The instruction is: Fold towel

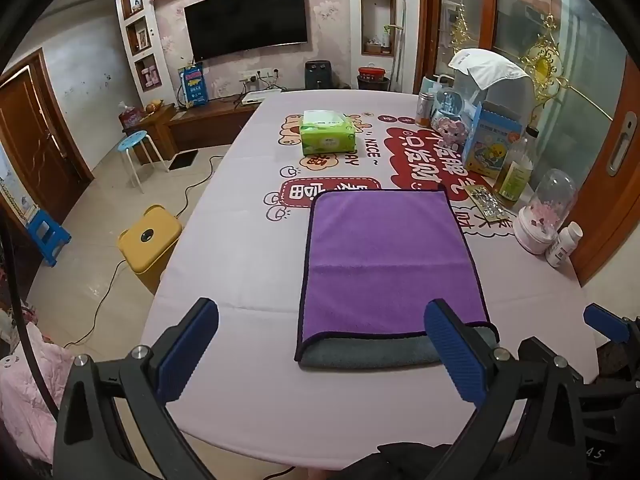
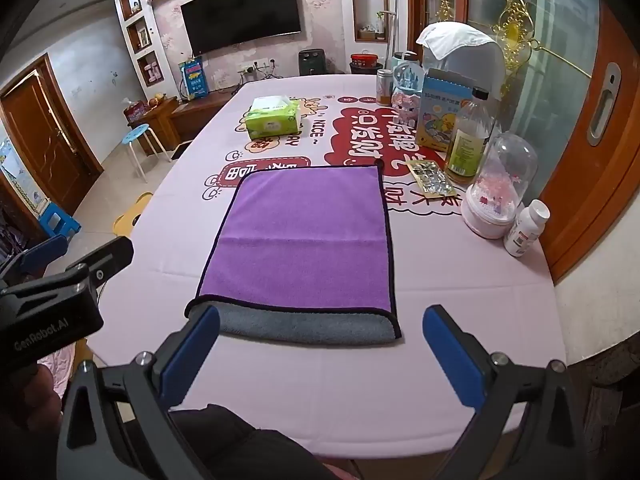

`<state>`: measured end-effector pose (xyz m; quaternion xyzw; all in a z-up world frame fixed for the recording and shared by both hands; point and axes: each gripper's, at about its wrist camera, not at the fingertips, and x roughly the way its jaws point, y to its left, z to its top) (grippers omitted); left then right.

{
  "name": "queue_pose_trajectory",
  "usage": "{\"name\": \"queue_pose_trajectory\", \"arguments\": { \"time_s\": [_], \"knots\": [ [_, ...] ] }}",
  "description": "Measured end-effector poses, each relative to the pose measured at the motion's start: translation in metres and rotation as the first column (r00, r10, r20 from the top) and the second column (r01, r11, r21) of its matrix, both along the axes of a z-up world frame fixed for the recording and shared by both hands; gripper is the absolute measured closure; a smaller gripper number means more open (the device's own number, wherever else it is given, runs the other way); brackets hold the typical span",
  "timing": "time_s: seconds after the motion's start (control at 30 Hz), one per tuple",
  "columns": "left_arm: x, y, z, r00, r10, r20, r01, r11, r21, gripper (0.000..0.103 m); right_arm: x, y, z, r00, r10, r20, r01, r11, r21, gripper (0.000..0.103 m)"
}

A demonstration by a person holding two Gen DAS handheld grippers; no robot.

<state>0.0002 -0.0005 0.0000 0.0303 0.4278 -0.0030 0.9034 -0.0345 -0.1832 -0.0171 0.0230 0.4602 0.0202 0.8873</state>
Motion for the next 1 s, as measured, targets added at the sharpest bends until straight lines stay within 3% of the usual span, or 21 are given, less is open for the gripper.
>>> {"name": "queue_pose_trajectory", "arguments": {
  "time_s": [1.0],
  "knots": [
    [-0.004, 0.002, -0.004, 1.0, -0.001, -0.009, 0.001, 0.999, -0.039, 0.001, -0.001, 0.001, -0.001, 1.0, 0.001, 0.002, -0.001, 1.0, -0.006, 0.001]
  ]
}}
